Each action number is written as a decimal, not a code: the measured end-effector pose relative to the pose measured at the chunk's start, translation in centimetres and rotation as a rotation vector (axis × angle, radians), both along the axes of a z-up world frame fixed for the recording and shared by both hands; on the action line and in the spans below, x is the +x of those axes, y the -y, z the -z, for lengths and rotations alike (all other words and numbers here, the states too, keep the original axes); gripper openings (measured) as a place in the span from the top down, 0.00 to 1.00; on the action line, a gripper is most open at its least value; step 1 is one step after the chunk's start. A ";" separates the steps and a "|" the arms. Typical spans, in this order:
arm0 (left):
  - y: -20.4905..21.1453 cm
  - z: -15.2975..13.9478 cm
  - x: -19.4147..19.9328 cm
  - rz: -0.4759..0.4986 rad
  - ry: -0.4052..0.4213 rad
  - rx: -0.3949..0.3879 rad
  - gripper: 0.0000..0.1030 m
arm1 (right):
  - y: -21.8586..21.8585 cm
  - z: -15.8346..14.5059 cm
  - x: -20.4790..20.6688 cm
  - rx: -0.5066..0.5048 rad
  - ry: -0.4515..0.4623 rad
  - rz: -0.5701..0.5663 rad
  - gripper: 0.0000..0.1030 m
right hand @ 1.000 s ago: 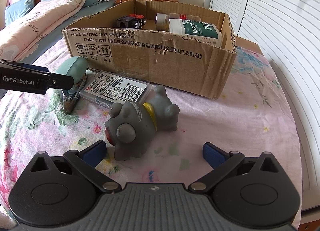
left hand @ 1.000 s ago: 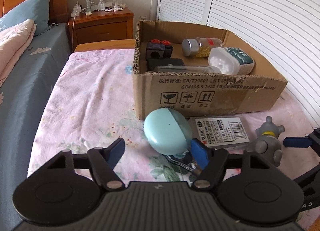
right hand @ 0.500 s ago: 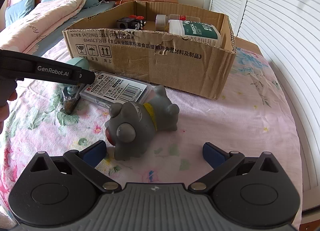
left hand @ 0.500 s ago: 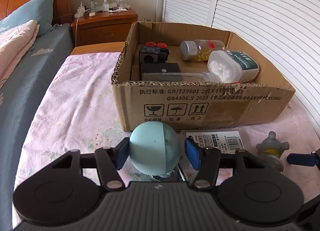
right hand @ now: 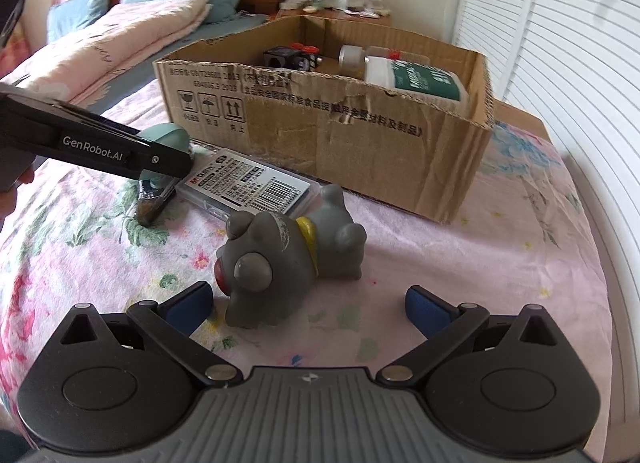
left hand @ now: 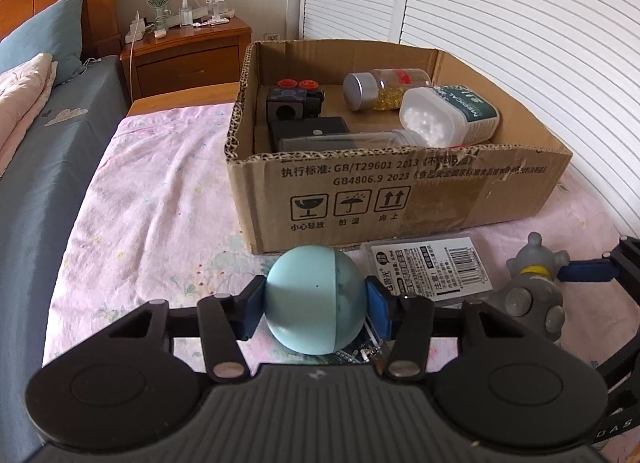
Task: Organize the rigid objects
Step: 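Grasp the teal round case with the left gripper while the right gripper grasps the gray elephant toy, then lower the teal case into the box and open the left gripper while the right gripper carries the gray toy, then lower the gray elephant toy into the box and open the right gripper, then move the right gripper to the clear M&G pen case while the left gripper approaches the correction tape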
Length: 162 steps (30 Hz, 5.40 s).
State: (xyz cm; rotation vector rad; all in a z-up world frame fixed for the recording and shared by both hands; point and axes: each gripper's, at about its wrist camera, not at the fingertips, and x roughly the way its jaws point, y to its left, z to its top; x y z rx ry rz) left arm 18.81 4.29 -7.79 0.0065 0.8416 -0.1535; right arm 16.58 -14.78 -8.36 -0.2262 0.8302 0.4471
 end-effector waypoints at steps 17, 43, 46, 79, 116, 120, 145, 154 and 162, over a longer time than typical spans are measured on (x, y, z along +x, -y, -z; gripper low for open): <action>0.1 -0.2 0.4 0.058 -0.015 0.030 0.50 | -0.6 -0.7 1.6 -0.012 0.004 -0.174 0.19; 0.0 -4.6 -0.9 0.260 -0.052 0.075 0.50 | 0.7 -5.6 0.2 -0.018 0.001 -0.132 0.24; 0.3 -6.3 -0.5 0.277 -0.014 0.088 0.50 | 0.8 -6.9 0.3 -0.017 0.026 -0.138 0.24; 3.3 -8.4 5.8 0.255 0.148 0.095 0.04 | 2.4 -10.3 2.4 -0.033 0.083 -0.075 0.24; -1.6 -8.1 -4.3 0.025 0.213 0.024 0.01 | 0.0 -10.2 22.3 -0.036 -0.033 0.199 0.00; -1.3 -7.6 -4.0 0.020 0.198 0.035 0.01 | 0.6 -10.2 20.9 -0.036 -0.045 0.221 0.00; -4.0 -4.9 -5.4 -0.066 0.130 0.064 0.01 | -1.3 -7.4 5.9 0.060 -0.123 0.254 0.00; -6.7 -4.9 -7.3 -0.084 0.142 0.071 0.01 | -6.9 -3.4 5.0 0.082 -0.170 0.290 0.00; -8.2 -4.4 -8.2 -0.103 0.124 0.062 0.01 | -9.6 -0.7 5.6 0.036 -0.102 0.367 0.00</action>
